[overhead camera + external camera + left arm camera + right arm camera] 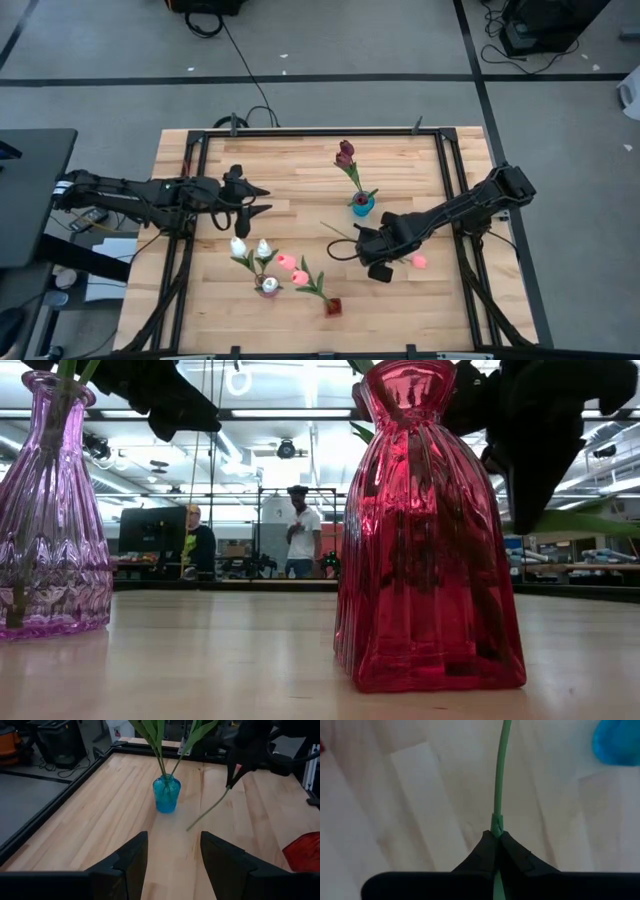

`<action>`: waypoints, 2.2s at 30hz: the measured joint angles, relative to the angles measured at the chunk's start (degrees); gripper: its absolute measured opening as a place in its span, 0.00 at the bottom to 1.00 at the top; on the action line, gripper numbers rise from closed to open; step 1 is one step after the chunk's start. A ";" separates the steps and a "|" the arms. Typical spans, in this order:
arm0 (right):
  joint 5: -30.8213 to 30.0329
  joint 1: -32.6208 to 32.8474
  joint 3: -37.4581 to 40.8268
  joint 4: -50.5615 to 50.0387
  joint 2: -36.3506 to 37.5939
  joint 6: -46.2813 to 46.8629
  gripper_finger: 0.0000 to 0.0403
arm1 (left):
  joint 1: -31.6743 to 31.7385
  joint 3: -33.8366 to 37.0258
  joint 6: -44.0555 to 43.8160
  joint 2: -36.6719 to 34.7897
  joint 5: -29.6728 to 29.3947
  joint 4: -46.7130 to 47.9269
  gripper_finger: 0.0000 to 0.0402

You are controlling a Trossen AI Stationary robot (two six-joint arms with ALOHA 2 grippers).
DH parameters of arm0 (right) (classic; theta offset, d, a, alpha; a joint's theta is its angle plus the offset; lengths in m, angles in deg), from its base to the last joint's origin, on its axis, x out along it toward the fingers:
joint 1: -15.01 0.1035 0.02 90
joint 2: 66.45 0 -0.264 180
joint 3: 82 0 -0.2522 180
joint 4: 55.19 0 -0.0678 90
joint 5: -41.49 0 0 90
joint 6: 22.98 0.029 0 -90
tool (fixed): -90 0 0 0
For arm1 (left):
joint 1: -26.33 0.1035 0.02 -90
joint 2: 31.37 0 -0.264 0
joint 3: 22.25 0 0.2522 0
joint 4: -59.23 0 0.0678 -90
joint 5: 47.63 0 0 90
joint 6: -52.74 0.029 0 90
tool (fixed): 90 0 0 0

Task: Sort flowers into vase by color
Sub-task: Put the pink flower into the red vase

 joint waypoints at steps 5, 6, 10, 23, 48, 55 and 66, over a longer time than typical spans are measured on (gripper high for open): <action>4.53 -1.47 -0.06 -1.32 0.01 -0.21 0.05 | 0.00 -0.07 0.09 -1.37 -0.09 0.00 0.47; 5.19 -1.69 -0.10 -2.18 0.15 -0.07 0.05 | 0.00 -0.48 0.49 -1.87 -0.42 0.41 0.47; 5.18 -1.17 -0.55 -3.79 1.31 0.46 0.05 | 0.00 -3.74 0.68 -3.54 -1.51 1.38 0.47; 0.29 -3.15 -0.57 0.23 3.87 -2.05 0.05 | 0.00 -5.74 10.59 -2.61 -1.77 6.44 0.47; 5.66 -3.79 -0.57 6.78 21.20 -1.12 0.05 | 0.00 -7.28 12.49 -2.47 -7.97 3.59 0.47; 7.09 -3.58 -0.57 10.64 27.38 -3.91 0.05 | 0.11 -8.59 6.32 -2.26 -3.41 1.92 0.47; 4.97 -8.56 -13.68 10.45 31.24 -10.32 0.05 | 0.11 -26.68 20.12 9.13 -8.07 13.95 0.47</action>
